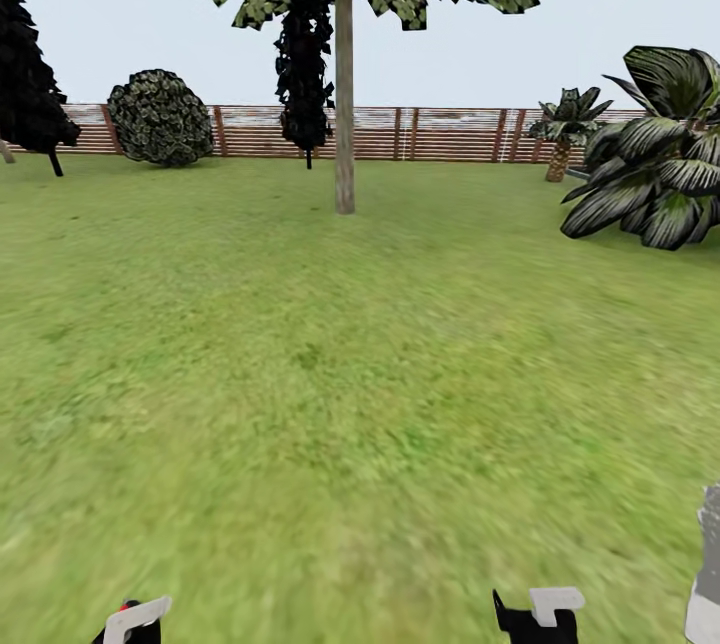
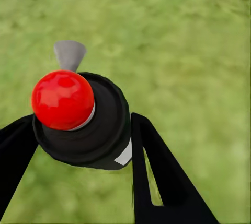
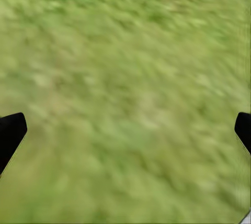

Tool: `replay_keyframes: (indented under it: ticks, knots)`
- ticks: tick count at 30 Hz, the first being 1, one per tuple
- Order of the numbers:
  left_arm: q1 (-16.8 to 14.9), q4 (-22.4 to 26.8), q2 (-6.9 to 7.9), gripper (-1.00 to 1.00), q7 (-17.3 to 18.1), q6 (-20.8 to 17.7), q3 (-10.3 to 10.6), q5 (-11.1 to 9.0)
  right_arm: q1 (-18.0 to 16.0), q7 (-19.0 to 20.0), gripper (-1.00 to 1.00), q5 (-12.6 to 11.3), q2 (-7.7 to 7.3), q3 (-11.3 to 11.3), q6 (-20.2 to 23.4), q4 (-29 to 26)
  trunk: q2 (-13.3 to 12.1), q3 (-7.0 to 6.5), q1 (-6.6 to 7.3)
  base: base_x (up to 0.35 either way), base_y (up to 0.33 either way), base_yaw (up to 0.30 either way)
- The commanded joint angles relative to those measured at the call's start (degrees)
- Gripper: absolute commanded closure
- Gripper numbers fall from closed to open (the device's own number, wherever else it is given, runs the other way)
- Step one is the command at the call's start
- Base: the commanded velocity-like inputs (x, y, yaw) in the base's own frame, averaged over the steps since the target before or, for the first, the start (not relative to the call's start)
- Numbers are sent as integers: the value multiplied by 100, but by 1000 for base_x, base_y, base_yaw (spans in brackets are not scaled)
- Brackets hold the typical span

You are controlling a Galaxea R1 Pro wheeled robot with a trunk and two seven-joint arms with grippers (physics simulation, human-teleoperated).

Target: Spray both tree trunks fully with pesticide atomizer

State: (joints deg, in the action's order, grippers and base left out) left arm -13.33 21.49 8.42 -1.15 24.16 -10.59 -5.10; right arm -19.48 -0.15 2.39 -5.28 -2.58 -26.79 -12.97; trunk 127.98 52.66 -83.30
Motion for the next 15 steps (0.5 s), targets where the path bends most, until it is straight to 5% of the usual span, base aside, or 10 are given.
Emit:
replay_keyframes:
  ticks: [1,15]
  knots:
    - [-3,-1,1,100,5,22,13,-52,-3,-2,-100,30,1,-25,-17,5,2,5,-2,339,0,0]
    - [-3,-4,1,100,2,19,13,-52,-3,-3,-100,33,0,-28,-10,5,2,5,-2,339,0,0]
